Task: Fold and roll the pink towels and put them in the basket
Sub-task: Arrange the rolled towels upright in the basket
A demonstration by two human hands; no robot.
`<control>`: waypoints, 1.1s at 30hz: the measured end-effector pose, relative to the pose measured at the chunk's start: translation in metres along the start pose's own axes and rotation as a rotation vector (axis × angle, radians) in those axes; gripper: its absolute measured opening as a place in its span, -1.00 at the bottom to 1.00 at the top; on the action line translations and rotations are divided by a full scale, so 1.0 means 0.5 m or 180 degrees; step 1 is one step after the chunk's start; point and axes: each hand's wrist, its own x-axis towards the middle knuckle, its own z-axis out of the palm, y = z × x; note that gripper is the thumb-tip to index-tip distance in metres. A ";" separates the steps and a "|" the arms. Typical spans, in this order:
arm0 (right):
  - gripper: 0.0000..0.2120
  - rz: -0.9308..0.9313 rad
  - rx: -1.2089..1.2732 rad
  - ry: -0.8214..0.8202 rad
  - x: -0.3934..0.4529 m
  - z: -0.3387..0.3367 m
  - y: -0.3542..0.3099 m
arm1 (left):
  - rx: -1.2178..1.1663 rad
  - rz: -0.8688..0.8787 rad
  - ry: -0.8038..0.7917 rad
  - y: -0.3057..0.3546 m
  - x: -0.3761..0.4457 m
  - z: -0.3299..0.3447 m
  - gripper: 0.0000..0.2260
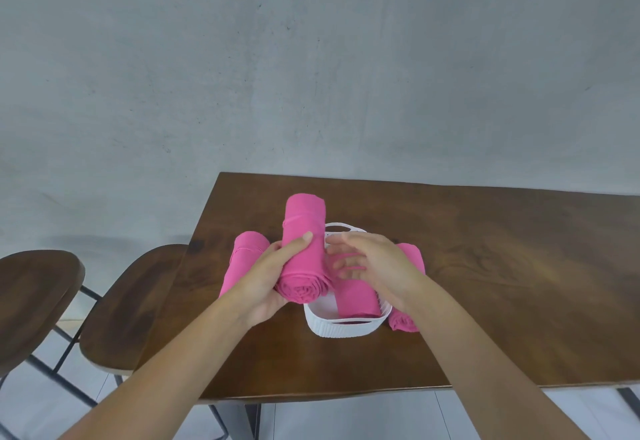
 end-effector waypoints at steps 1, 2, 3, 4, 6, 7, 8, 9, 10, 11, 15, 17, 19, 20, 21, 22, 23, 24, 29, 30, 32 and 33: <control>-0.78 -0.0053 -0.0191 0.0156 0.002 -0.005 0.004 | -0.0121 -0.0010 0.0036 0.001 -0.007 -0.008 -0.42; -0.79 -0.0081 -0.0557 0.0391 0.007 -0.010 0.012 | -0.0195 -0.0003 0.0072 0.001 -0.013 -0.014 -0.48; -0.81 -0.0071 -0.1112 0.0632 0.014 -0.016 0.024 | -0.0247 0.0005 0.0100 0.000 -0.019 -0.020 -0.52; -0.83 -0.0008 -0.1781 0.0765 0.020 -0.021 0.035 | -0.0272 0.0012 0.0123 -0.002 -0.024 -0.024 -0.54; -0.82 0.0304 -0.3029 0.0639 0.030 -0.017 0.060 | -0.0267 0.0002 0.0182 -0.002 -0.035 -0.035 -0.57; -0.79 0.0483 -0.3425 0.0510 0.035 -0.011 0.074 | -0.0263 -0.0030 0.0212 -0.001 -0.040 -0.040 -0.58; -0.81 0.0671 -0.3683 0.0387 0.043 -0.003 0.089 | -0.0286 -0.0083 0.0225 -0.002 -0.043 -0.048 -0.58; -0.86 0.0857 -0.3866 0.0307 0.050 0.006 0.100 | -0.0354 -0.0168 0.0233 -0.002 -0.047 -0.056 -0.56; -0.85 0.1034 -0.3973 0.0296 0.058 0.015 0.110 | -0.0450 -0.0263 0.0222 -0.002 -0.052 -0.064 -0.53; -0.75 0.1155 -0.4028 0.0389 0.066 0.021 0.119 | -0.0554 -0.0335 0.0180 -0.001 -0.056 -0.073 -0.51; -0.08 0.1389 -0.3901 0.0820 0.079 0.047 0.141 | -0.0738 -0.0373 -0.0097 0.000 -0.069 -0.106 -0.44; 0.04 0.1442 -0.3756 0.0863 0.073 0.059 0.140 | -0.0793 -0.0332 -0.0195 0.000 -0.075 -0.115 -0.40; 0.07 0.1401 -0.3555 0.0911 0.069 0.064 0.138 | -0.0860 -0.0310 -0.0261 -0.003 -0.080 -0.122 -0.34; 0.07 0.1366 -0.3423 0.0953 0.067 0.064 0.138 | -0.0904 -0.0311 -0.0300 -0.004 -0.082 -0.125 -0.32; 0.06 0.1295 -0.3297 0.1020 0.065 0.065 0.137 | -0.0960 -0.0314 -0.0350 -0.005 -0.083 -0.128 -0.31; 0.03 0.1218 -0.3170 0.1123 0.064 0.064 0.136 | -0.0999 -0.0318 -0.0415 -0.007 -0.084 -0.131 -0.30; 0.00 0.1133 -0.3007 0.1250 0.062 0.061 0.133 | -0.1016 -0.0322 -0.0481 -0.007 -0.085 -0.133 -0.30; -0.03 0.1075 -0.2772 0.1386 0.059 0.059 0.127 | -0.1012 -0.0332 -0.0514 -0.007 -0.085 -0.134 -0.30; -0.31 0.0958 -0.1867 0.1620 0.034 0.032 0.082 | -0.0566 -0.0327 -0.0314 -0.004 -0.084 -0.117 -0.33; -0.45 0.0867 -0.1765 0.1670 0.028 0.026 0.073 | -0.0443 -0.0302 -0.0230 -0.004 -0.083 -0.111 -0.35; -0.71 0.0685 -0.1569 0.1773 0.012 0.014 0.052 | -0.0246 -0.0221 -0.0141 -0.004 -0.078 -0.096 -0.32; -0.74 0.0617 -0.1486 0.1788 0.002 0.009 0.041 | -0.0164 -0.0166 -0.0129 -0.005 -0.076 -0.087 -0.28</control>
